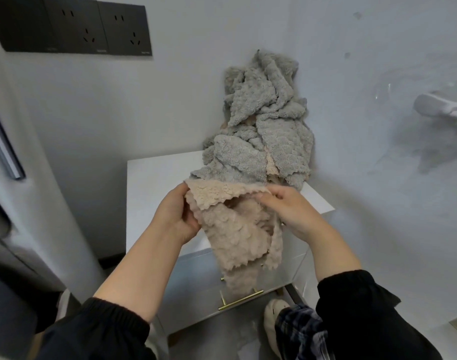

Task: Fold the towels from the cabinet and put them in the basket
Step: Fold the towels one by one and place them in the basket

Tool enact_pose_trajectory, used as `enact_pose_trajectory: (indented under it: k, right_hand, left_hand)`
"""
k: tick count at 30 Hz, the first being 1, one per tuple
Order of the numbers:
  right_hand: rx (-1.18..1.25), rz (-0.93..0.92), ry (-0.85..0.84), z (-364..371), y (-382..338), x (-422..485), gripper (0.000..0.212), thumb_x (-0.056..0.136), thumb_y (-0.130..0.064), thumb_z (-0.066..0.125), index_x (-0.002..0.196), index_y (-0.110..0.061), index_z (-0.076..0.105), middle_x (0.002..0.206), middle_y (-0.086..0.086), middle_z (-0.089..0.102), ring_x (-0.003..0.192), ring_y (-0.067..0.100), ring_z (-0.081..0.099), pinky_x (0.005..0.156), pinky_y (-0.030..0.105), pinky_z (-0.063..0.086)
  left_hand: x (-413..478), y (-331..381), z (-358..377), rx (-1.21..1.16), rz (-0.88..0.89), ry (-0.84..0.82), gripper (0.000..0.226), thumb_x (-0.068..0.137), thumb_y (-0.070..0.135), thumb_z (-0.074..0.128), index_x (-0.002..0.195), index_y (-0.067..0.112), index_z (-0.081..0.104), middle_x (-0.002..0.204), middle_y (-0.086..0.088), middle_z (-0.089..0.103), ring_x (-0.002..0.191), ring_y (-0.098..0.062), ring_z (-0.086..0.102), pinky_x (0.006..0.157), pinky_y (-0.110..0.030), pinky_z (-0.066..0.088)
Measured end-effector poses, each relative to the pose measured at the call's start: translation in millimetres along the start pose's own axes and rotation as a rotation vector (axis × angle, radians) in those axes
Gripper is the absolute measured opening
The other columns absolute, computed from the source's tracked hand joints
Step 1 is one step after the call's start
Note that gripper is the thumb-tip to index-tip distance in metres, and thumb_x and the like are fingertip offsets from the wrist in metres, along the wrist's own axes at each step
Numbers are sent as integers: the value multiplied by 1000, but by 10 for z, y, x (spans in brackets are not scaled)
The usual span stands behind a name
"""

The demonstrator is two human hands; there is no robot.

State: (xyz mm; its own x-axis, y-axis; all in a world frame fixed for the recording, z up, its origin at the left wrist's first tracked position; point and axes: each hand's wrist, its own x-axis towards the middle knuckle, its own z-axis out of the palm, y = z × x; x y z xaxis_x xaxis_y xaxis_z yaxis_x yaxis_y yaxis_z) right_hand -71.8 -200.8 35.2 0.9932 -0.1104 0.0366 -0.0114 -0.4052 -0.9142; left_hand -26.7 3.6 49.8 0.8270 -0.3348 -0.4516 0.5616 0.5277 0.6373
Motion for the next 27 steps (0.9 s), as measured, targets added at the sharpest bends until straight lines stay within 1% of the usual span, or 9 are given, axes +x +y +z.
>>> enact_pose_trajectory:
  k: [2,4,7,11,14,16,20,24,27]
  right_hand:
    - [76,-4,53,-25,-9,3,56,75,-62,64,86,-7,67,78,10,62,73,22,57,73,34,42]
    - [114,-9,93,-34,-37,-14,48,87,-46,62,79,1,62,72,10,56,70,19,52,69,29,39]
    - [69,-14,79,-46,-46,-25,38,94,-34,57,66,-8,58,56,-4,47,55,7,46,57,20,34]
    - [58,2,41,-50,-45,-31,50,92,-38,59,90,12,59,69,7,44,64,18,43,64,26,32]
    - [64,-11,40,-36,-83,-50,67,85,-50,63,101,14,54,81,18,55,74,29,51,78,32,33]
    - [79,0,21,-53,-84,-42,71,78,-56,65,95,12,57,81,7,51,74,21,48,78,31,33]
    - [-44,33,11,-151,-74,-56,3,87,-22,69,84,-21,69,63,-20,60,55,-1,54,60,15,40]
    - [-435,46,17,-258,-18,-66,18,80,1,62,80,-15,69,76,-2,64,69,12,56,64,26,43]
    - [-654,141,-1,-302,96,-51,31,77,3,54,54,-14,44,55,2,40,53,16,37,49,28,26]
  left_hand:
    - [43,1,-49,65,44,41,18,94,19,54,89,9,68,80,-6,72,65,-18,68,62,-31,58]
    - [127,-37,-104,366,167,120,9,91,12,57,97,13,64,87,-7,66,70,-16,62,64,-29,54]
    - [156,-100,-116,728,340,32,46,82,5,68,120,23,49,101,0,63,86,-16,62,76,-30,48]
    - [129,-196,-72,839,452,-99,48,82,12,73,120,31,51,95,6,70,84,-8,66,74,-22,49]
    - [122,-191,-53,820,559,-19,9,87,12,67,94,18,68,69,3,64,59,-8,55,57,-20,43]
    - [131,-161,-59,761,569,33,13,89,11,63,78,14,68,64,2,63,55,-10,53,50,-19,41]
    - [138,-69,-54,559,533,133,27,95,7,52,71,16,60,56,6,59,50,-8,53,47,-18,42]
    - [181,1,-75,441,483,212,26,96,6,47,74,15,57,65,-2,57,52,-13,52,49,-19,44]
    - [167,18,-55,465,475,207,21,98,8,47,80,13,57,64,-2,53,44,-9,51,43,-15,41]
